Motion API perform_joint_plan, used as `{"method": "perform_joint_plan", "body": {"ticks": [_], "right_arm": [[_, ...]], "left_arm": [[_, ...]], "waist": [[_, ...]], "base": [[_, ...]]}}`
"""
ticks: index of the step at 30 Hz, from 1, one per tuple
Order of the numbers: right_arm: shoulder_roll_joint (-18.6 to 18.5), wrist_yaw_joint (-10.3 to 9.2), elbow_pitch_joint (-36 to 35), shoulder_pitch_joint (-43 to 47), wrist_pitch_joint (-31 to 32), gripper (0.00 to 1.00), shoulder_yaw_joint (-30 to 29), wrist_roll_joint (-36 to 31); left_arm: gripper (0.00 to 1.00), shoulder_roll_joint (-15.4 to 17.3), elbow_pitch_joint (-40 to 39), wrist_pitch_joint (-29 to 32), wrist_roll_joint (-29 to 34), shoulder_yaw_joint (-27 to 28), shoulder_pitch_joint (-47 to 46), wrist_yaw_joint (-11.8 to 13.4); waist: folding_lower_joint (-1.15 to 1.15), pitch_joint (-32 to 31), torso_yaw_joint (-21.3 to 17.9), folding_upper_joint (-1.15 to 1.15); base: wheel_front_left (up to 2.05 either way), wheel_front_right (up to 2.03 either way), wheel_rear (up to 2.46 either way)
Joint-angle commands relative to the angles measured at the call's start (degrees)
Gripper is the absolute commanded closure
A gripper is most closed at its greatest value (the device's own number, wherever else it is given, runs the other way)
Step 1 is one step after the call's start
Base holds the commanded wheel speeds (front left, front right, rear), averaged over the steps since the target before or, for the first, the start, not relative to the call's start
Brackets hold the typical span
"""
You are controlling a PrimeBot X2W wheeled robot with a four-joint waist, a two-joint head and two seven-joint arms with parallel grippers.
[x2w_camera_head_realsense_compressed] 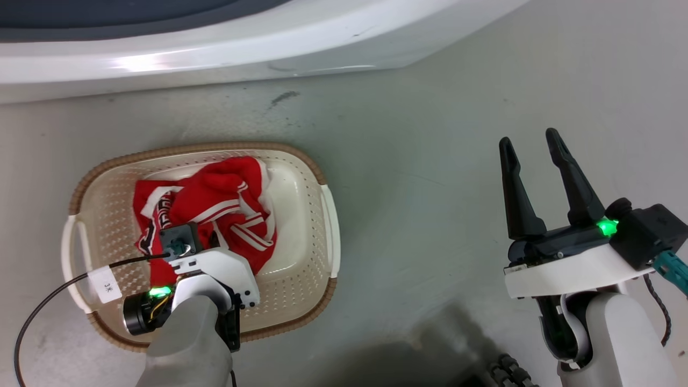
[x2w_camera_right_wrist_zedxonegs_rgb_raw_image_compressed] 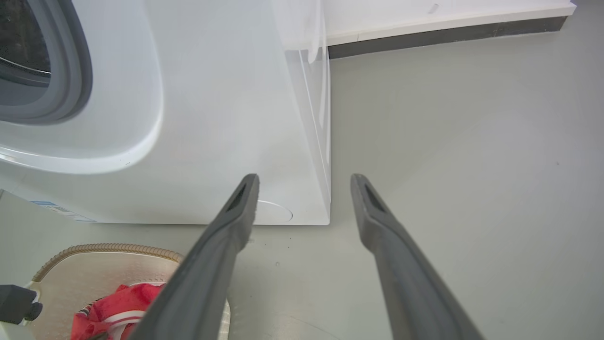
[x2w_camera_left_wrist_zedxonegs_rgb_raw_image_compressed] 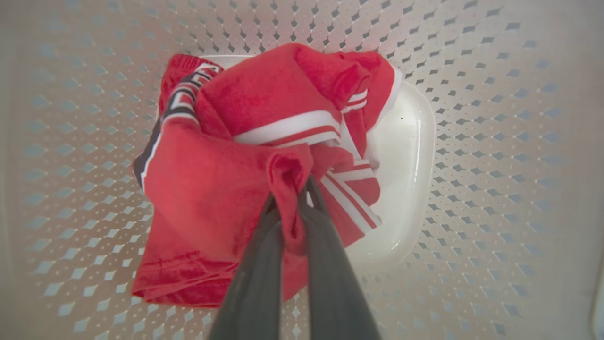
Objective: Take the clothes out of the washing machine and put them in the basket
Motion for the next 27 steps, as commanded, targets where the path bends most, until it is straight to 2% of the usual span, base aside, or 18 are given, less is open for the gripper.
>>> {"method": "perform_joint_plan", "body": {"ticks": [1,2,3,4,8,14,15,20,27], "right_arm": [[0.01,-0.02,0.49,-1.05,-0.53,0.0,0.13,0.16],[0.01,-0.02,0.83,-1.19,-0.73,0.0,0.14,0.27],[0.0,-0.02,1.2,-1.37,-0.93,0.0,0.12,0.37],[0.01,-0.02,1.58,-1.55,-1.03,0.0,0.04,0.39],[0.0,-0.02,3.24,-1.42,-1.69,0.0,-0.26,0.22],[0.0,-0.03,4.87,1.28,-2.26,0.0,-1.52,-0.57],[-0.02,-0.03,4.72,2.78,-2.56,0.0,-3.0,-0.27],[-0.01,-0.02,4.2,6.04,-1.77,0.0,-4.99,-1.4],[0.0,-0.02,2.82,9.5,-0.36,0.0,-7.5,-2.37]], "left_arm": [[1.0,0.3,0.2,-0.13,-0.07,0.68,-0.72,-0.12],[1.0,0.38,0.05,-0.13,-0.08,0.95,-0.74,0.07],[0.2,0.4,0.06,-0.12,0.05,1.15,-0.59,0.1],[0.0,0.48,-0.34,-0.13,0.1,1.5,-0.43,0.28],[0.0,0.25,-0.66,-0.12,0.55,2.1,1.92,-0.21],[0.0,-0.21,-3.98,-0.13,1.14,2.75,7.17,-1.46],[0.0,-0.32,-7.58,-0.12,2.02,2.56,10.08,-2.32],[0.0,-0.39,-15.32,-0.13,2.12,1.07,14.51,-3.77],[0.0,-0.39,-29.21,-0.12,2.91,-2.39,18.42,-2.82]], "waist": [[-0.01,0.63,-0.72,0.0],[-0.01,0.56,-0.78,0.0],[-0.01,0.31,-0.8,0.0],[-0.01,-0.13,-0.78,0.0],[-0.01,-3.96,-0.26,0.0],[-0.01,-13.59,1.36,0.0],[-0.01,-18.35,2.4,0.0],[-0.01,-24.95,3.98,0.0],[-0.01,-31.82,5.79,0.0]], "base": [[0.0,0.0,0.0],[0.0,0.0,0.0],[0.0,0.0,0.0],[0.0,0.0,0.0],[0.0,0.0,0.0],[0.0,0.0,0.0],[0.0,0.0,0.0],[0.0,0.0,0.0],[0.0,0.0,0.0]]}}
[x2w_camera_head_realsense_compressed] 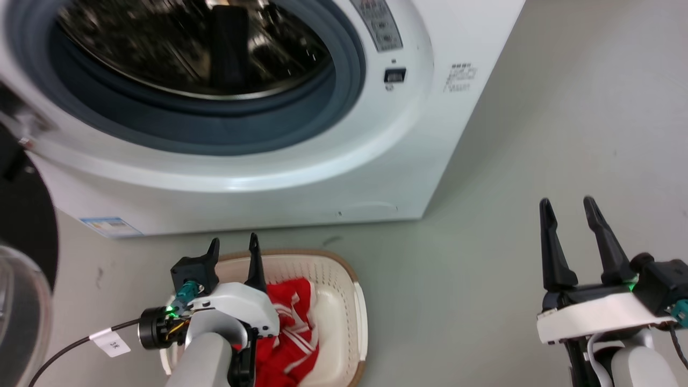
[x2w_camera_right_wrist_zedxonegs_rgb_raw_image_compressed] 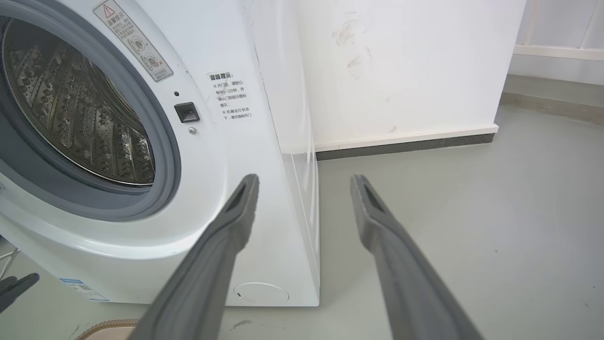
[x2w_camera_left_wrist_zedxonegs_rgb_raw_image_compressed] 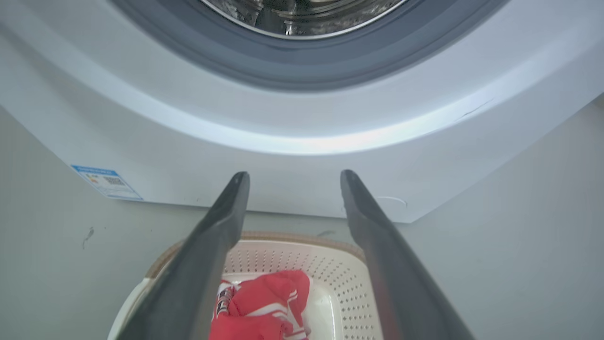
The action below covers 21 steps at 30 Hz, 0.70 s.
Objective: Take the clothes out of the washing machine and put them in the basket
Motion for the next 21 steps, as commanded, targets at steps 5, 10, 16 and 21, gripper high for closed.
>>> {"method": "perform_joint_plan", "body": {"ticks": [5,10,16,21], "right_arm": [[-0.02,-0.03,-1.96,3.23,1.32,0.0,-1.61,-2.25],[-0.01,-0.02,-3.65,5.67,2.28,0.0,-2.35,-3.22],[-0.01,-0.02,-4.7,7.71,2.71,0.0,-2.53,-4.85],[-0.01,-0.02,-5.44,10.14,3.23,0.0,-2.69,-5.74]], "left_arm": [[0.0,-0.08,-11.04,-0.12,3.9,-1.31,3.18,0.74],[0.0,-0.07,-20.24,-0.12,8.63,-1.79,5.52,0.11],[0.0,1.13,-24.92,-0.12,11.49,-2.38,8.3,-1.16],[0.0,2.55,-25.84,-0.12,11.09,-1.02,11.94,-1.64]], "waist": [[0.01,-7.43,2.55,0.0],[0.01,-10.67,2.87,0.0],[0.01,-13.64,3.0,0.0],[0.01,-16.56,3.15,0.0]], "base": [[0.0,0.0,0.0],[0.0,0.0,0.0],[0.0,0.0,0.0],[0.0,0.0,0.0]]}}
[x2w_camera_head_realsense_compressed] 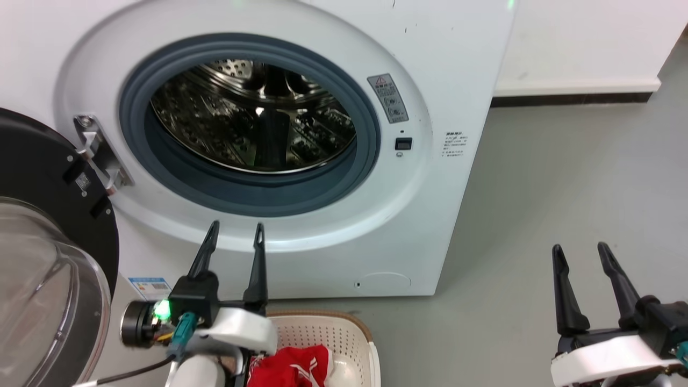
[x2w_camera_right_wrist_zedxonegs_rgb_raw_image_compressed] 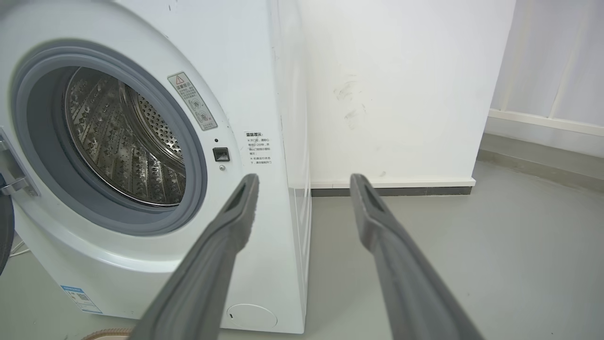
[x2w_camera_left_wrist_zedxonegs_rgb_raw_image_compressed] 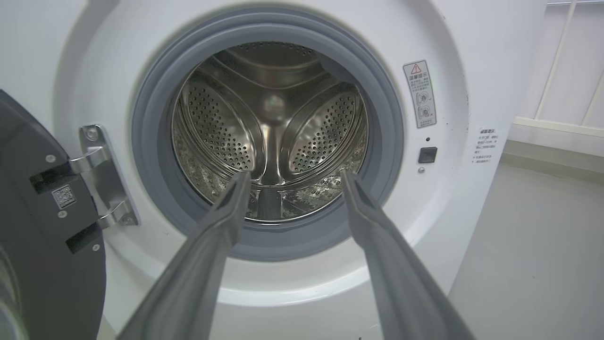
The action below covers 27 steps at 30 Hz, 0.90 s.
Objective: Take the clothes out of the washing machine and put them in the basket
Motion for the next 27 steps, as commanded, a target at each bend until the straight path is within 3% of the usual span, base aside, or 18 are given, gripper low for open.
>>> {"method": "perform_joint_plan", "body": {"ticks": [1,27], "right_arm": [[-0.01,-0.02,-0.26,0.99,0.23,0.0,-0.01,-0.25],[-0.02,-0.02,-1.14,2.66,0.54,0.0,0.77,0.33]], "left_arm": [[0.0,0.34,0.08,-0.12,-0.28,0.41,1.19,-0.01],[0.0,-0.28,1.82,-0.12,-1.86,1.53,4.77,0.63]], "waist": [[0.01,-0.95,0.13,0.0],[0.01,-1.55,-0.12,0.0]], "base": [[0.0,0.0,0.0],[0.0,0.0,0.0]]}}
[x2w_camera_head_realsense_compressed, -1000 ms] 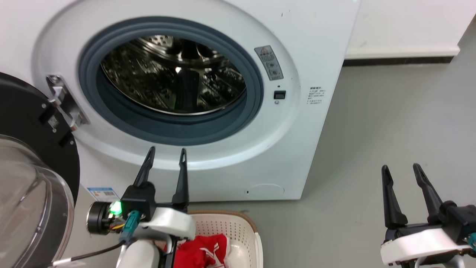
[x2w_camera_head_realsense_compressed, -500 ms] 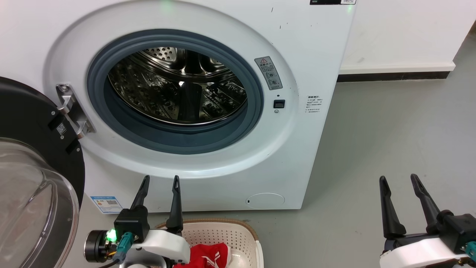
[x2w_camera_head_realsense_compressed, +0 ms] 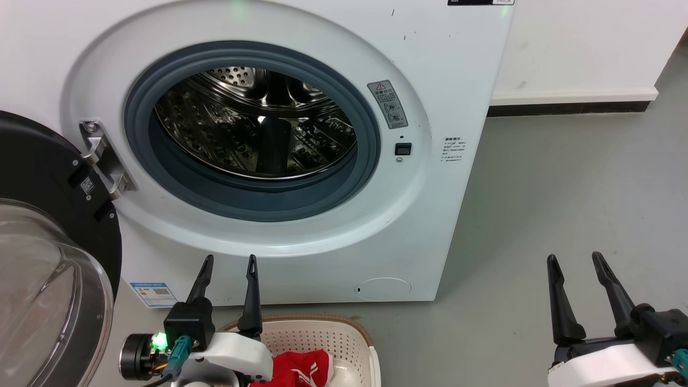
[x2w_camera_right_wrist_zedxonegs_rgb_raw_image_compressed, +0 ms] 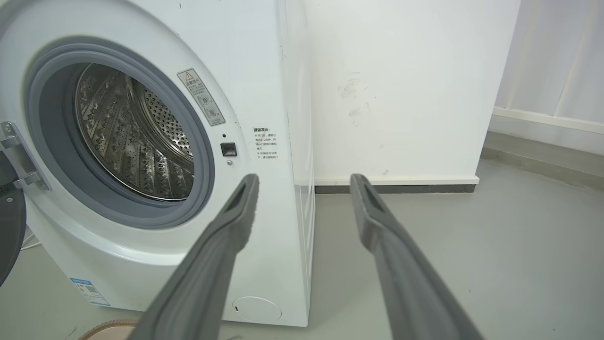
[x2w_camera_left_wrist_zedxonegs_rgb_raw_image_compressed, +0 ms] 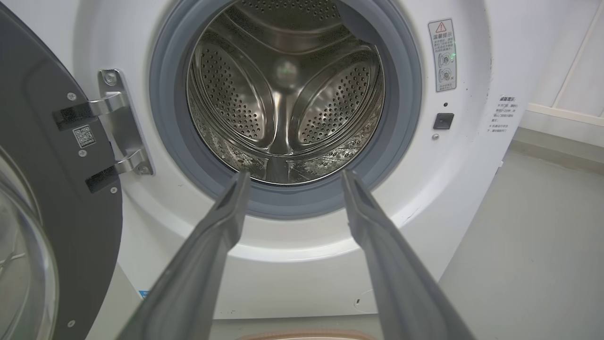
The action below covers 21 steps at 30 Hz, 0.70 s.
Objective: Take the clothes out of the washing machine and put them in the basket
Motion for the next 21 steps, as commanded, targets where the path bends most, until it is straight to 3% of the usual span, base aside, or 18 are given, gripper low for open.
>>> {"method": "perform_joint_plan", "body": {"ticks": [1,5,6,21], "right_arm": [[-0.02,-0.02,0.05,0.4,-0.2,0.0,0.1,0.36],[-0.02,-0.02,0.05,0.51,-0.22,0.0,0.13,0.55],[0.01,0.01,0.28,0.02,-0.03,1.0,0.17,0.22],[-0.87,0.01,4.0,-1.88,1.71,1.0,0.55,16.72]], "left_arm": [[0.0,0.09,-0.19,-0.12,0.16,0.06,0.16,0.28],[0.0,0.0,-0.47,-0.13,0.29,-0.13,0.35,0.21],[1.0,-0.03,-0.1,0.02,0.0,-0.09,0.08,0.13],[1.0,-0.39,0.96,4.11,-15.12,2.83,-0.22,-2.22]], "waist": [[0.01,-0.01,-0.03,0.0],[0.01,0.03,-0.08,0.0],[0.01,0.02,-0.08,0.0],[0.01,0.09,0.21,0.0]], "base": [[0.0,0.0,0.0],[0.0,0.0,0.0],[0.0,0.0,0.0],[0.0,0.0,0.0]]}}
